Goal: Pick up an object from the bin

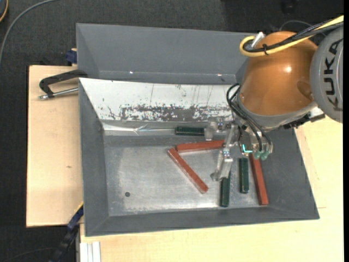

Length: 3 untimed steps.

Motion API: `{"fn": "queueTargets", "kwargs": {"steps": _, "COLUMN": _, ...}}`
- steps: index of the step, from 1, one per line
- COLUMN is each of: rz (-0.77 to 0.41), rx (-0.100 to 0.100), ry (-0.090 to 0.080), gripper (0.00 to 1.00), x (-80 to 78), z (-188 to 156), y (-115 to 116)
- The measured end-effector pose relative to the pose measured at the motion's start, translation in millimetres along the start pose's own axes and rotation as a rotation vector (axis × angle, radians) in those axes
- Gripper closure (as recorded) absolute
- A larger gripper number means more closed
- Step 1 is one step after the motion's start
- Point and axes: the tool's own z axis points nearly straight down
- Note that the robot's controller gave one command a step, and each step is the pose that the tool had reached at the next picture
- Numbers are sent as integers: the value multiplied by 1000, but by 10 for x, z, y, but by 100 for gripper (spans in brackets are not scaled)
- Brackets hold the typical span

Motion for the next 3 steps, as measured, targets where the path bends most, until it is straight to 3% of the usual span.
{"fn": "queueTargets", "kwargs": {"steps": 1, "rz": 1, "rx": -1, "ry": -9, "gripper": 100, "x": -15, "z": -39, "y": -2}}
{"fn": "queueTargets", "kwargs": {"steps": 2, "rz": 2, "rx": -1, "ry": -9, "gripper": 0, "x": -15, "z": -39, "y": -2}}
{"fn": "queueTargets", "kwargs": {"steps": 3, "rz": 43, "rx": -1, "ry": -2, "gripper": 0, "x": 61, "z": 1750, "y": -10}}
